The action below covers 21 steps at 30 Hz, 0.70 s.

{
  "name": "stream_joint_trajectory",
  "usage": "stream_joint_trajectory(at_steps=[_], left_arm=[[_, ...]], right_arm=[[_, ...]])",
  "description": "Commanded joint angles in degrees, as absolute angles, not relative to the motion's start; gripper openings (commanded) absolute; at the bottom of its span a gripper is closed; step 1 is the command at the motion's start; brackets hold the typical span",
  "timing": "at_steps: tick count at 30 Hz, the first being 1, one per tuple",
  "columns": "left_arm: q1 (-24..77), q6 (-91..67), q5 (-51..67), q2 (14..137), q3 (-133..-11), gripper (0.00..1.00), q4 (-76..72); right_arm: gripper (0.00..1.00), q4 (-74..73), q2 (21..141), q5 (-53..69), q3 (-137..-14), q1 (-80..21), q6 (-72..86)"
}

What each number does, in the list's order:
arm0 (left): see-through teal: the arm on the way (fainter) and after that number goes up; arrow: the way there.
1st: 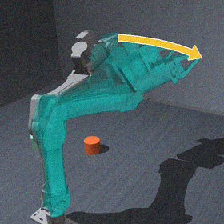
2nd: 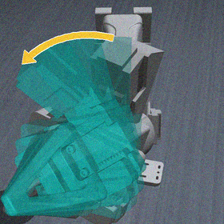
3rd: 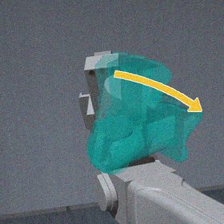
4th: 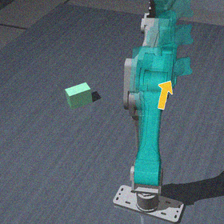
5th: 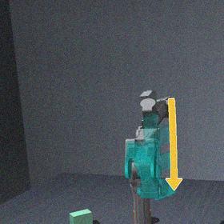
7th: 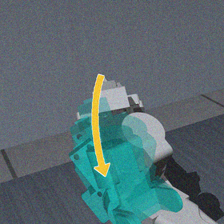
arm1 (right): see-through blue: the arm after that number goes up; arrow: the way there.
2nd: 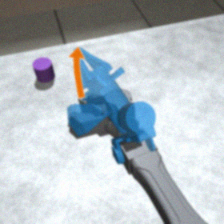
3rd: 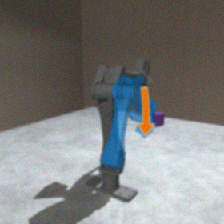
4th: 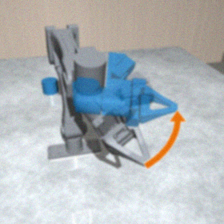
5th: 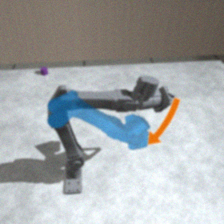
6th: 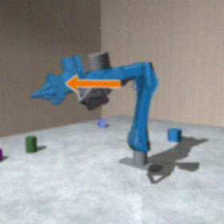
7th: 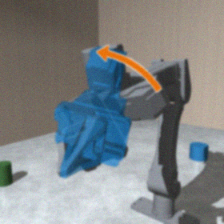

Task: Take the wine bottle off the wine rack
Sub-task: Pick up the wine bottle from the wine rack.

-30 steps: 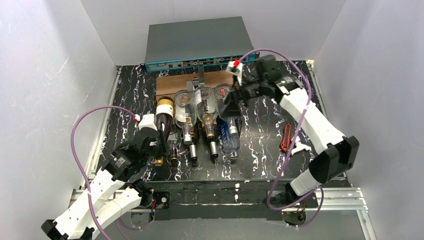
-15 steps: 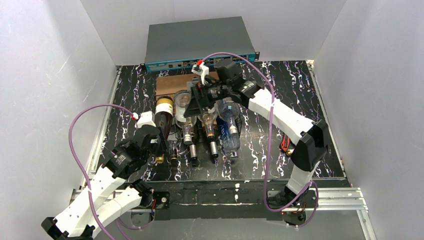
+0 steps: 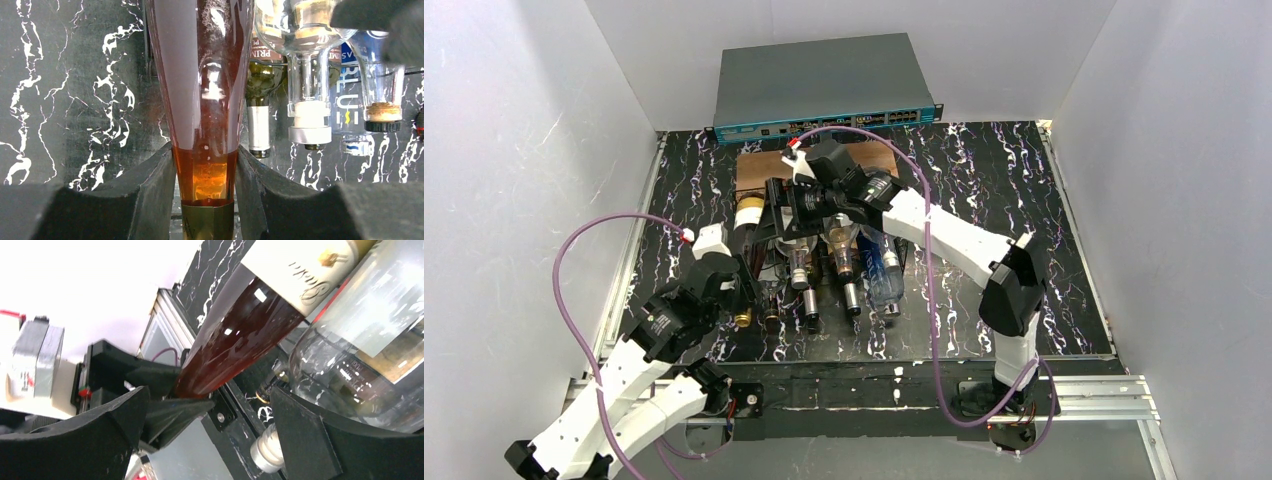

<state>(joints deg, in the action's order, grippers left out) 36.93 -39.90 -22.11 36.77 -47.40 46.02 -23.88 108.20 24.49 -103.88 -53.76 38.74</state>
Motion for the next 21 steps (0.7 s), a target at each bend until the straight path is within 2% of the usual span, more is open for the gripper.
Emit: stream_joint_trajectory(at_steps=[1, 11, 21], left_arm=[[36.7, -42.9, -32.9, 32.0, -49.5, 0.0, 35.5], [36.7, -45.1, -33.5, 30.8, -48.6, 0.0, 36.2], [36.7, -46.3, -33.5, 30.3, -48.7, 0.0, 36.5]], right_arm=[[1.0, -22.8, 110.1, 20.5, -108.1, -53.9, 47.3], [1.0, -24.5, 115.3, 19.3, -113.4, -56.2, 53.2], [1.0, -27.4, 114.4, 17.7, -111.9, -57.5, 56.2]])
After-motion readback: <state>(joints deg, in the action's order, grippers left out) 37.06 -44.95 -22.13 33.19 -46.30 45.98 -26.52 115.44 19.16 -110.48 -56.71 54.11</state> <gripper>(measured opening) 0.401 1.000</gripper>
